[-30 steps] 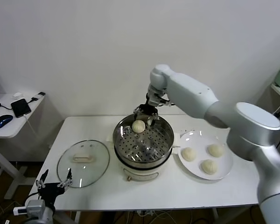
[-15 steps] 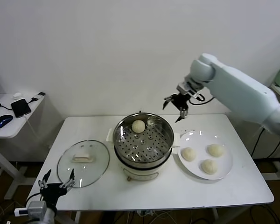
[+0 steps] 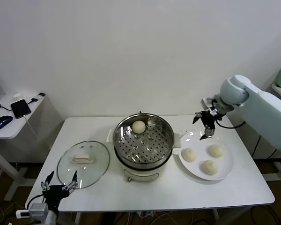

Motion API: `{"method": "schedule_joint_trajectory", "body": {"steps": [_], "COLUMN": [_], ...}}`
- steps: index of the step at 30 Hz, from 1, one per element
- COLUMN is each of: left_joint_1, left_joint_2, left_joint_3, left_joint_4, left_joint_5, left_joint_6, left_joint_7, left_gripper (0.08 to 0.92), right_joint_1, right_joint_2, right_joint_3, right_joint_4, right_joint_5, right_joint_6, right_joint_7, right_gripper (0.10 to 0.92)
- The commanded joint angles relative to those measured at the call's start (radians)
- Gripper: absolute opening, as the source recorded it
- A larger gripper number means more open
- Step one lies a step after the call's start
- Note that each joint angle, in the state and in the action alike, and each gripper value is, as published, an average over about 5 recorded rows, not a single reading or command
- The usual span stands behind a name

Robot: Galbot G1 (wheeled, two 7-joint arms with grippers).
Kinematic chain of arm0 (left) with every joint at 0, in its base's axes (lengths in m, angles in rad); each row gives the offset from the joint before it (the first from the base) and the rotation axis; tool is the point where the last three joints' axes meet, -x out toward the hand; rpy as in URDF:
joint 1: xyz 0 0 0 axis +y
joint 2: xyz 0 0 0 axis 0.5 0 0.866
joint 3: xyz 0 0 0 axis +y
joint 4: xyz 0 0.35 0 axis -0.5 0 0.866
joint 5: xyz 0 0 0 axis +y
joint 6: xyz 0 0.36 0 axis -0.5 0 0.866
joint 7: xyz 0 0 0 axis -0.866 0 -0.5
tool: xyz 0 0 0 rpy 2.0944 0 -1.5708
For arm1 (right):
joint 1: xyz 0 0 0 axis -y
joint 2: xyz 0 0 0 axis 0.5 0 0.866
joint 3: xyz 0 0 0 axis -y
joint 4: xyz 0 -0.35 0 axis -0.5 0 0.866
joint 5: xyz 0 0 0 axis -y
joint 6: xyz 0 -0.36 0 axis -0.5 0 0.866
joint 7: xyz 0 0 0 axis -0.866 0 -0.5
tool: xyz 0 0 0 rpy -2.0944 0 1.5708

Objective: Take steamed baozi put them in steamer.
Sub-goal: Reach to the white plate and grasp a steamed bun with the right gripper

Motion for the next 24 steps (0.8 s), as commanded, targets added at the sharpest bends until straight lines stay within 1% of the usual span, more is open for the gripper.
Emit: {"method": "schedule_joint_trajectory", "body": {"steps": [1, 9, 19, 24], "left_joint_1": [0.007, 0.005, 0.001, -0.004], "left_joint_2": [-0.001, 0.000, -0.002, -0.001], "left_joint_3": [0.001, -0.001, -0.007, -0.008], "left_joint_4": [-0.006, 0.006, 0.008, 0.015], "left_joint_5": [-0.004, 0.001, 0.000, 0.001], "left_joint_6": [0.005, 0.011, 0.014, 0.015], "left_joint_7": [0.002, 0.005, 0.006, 0.007], "left_gripper": [0.823, 0.823, 0.823, 0.823], "right_joint_1": [-0.306, -0.335, -0.334, -0.338], "right_joint_2": [0.046, 0.157, 0.202, 0.222], "right_joint_3": [0.169, 0.204, 0.223, 0.231], "right_joint_4": [-0.033, -0.177, -0.239, -0.273], "right_joint_5": [-0.121, -0.188, -0.263, -0.277], "right_joint_6": [0.010, 0.097, 0.097, 0.099], "right_joint_7": [0.096, 0.096, 0.052, 0.100], "right_gripper": [0.823, 0.823, 0.823, 0.823]}}
